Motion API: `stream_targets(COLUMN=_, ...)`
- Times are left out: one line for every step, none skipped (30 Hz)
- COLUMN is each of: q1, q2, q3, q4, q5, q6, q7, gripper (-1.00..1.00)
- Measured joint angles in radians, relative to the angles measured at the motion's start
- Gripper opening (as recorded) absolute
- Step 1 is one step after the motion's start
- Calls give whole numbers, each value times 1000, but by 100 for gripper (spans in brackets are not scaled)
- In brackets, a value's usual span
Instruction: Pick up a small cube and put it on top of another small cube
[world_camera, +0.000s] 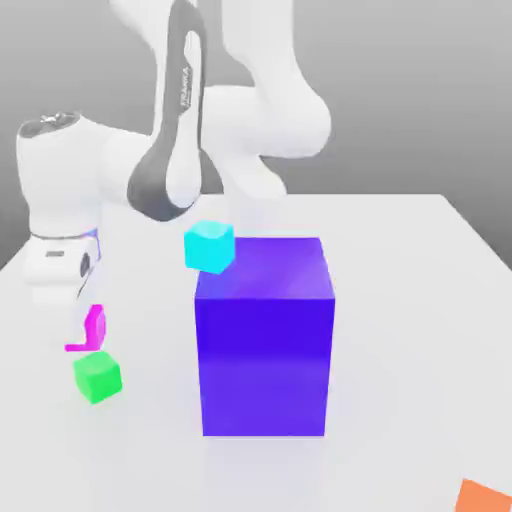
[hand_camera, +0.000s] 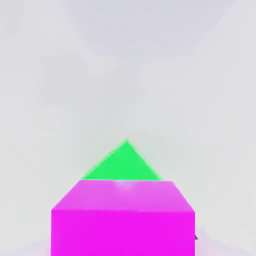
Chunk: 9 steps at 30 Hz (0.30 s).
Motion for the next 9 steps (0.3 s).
stream_targets(q1=2, q2=14, q3=1, q4=0, q5=15, q6=12, q7=-10, gripper=-100)
stream_targets(q1=2, q2=28, q3=5, q4=1, q5=31, q6=24, q7=-22, gripper=-100)
stream_targets(q1=3, q2=42, q3=9, q4=1, q5=49, q6=36, q7=-35, gripper=-100)
stream_targets(q1=1, q2=56, q3=15, q4=2, q5=70, q6=47, q7=-49, gripper=-100)
stream_targets(q1=-1, q2=71, q3=22, q4=2, q5=92, q6=59, q7=-64, gripper=-100)
stream_targets(q1=-7, q2=85, q3=33, q4=3, q5=115, q6=70, q7=-80, gripper=-100)
stream_targets(q1=-17, q2=99, q3=47, q4=4, q5=137, q6=82, q7=-96, gripper=-100)
stream_targets(q1=-22, q2=107, q3=55, q4=4, q5=151, q6=88, q7=-106, gripper=100)
stream_targets(q1=-22, q2=107, q3=55, q4=4, q5=151, q6=88, q7=-106, gripper=100)
